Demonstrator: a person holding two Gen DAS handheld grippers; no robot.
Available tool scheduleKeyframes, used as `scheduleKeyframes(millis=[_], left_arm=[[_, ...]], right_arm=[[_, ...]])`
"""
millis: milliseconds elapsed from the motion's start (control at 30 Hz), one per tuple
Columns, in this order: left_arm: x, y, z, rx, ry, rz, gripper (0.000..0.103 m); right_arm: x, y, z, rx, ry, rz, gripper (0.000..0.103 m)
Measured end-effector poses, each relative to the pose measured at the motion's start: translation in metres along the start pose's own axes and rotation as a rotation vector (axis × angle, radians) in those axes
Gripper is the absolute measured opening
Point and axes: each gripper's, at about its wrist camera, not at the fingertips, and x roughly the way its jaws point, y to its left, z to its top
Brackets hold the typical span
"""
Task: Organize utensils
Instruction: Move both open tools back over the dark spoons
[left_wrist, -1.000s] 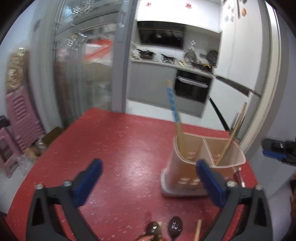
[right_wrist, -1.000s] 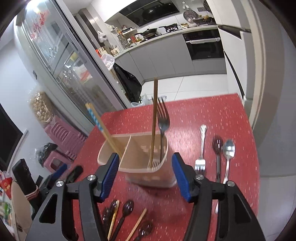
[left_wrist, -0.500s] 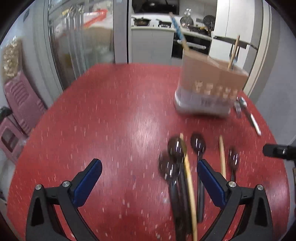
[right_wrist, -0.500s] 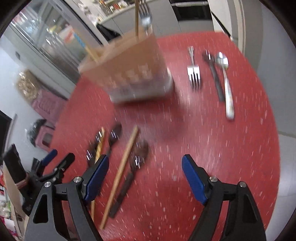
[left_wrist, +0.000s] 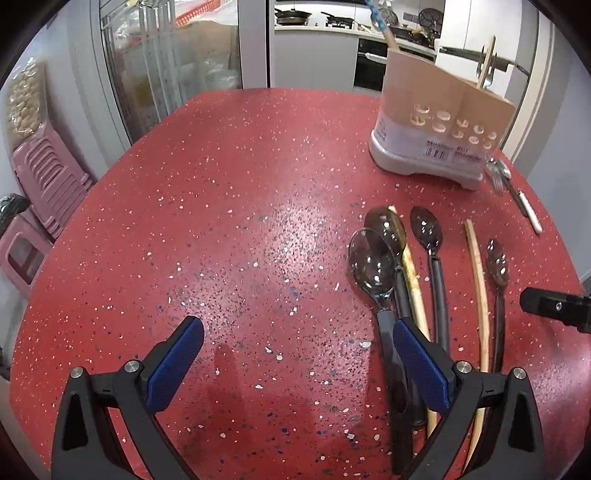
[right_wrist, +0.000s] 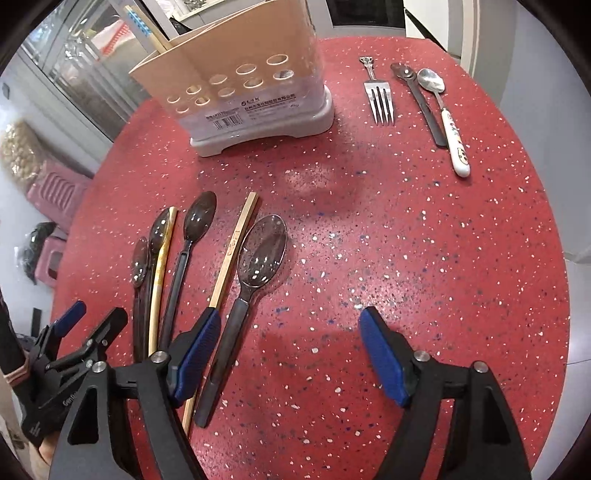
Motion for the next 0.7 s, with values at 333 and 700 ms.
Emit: scheduleKeyframes(millis=[333, 700], left_arm=[[0.004, 0.007, -0.002, -0.030, 0.029, -0.010, 0.103], [0.006, 0.004, 0.004, -0.026, 0.037, -0.030, 0.103]], right_arm=[[0.014, 0.025, 0.002, -0.037, 0.003, -0.096, 0.060], [0.027, 0.059, 0.002, -0.179, -0.014, -0.215, 0.051]])
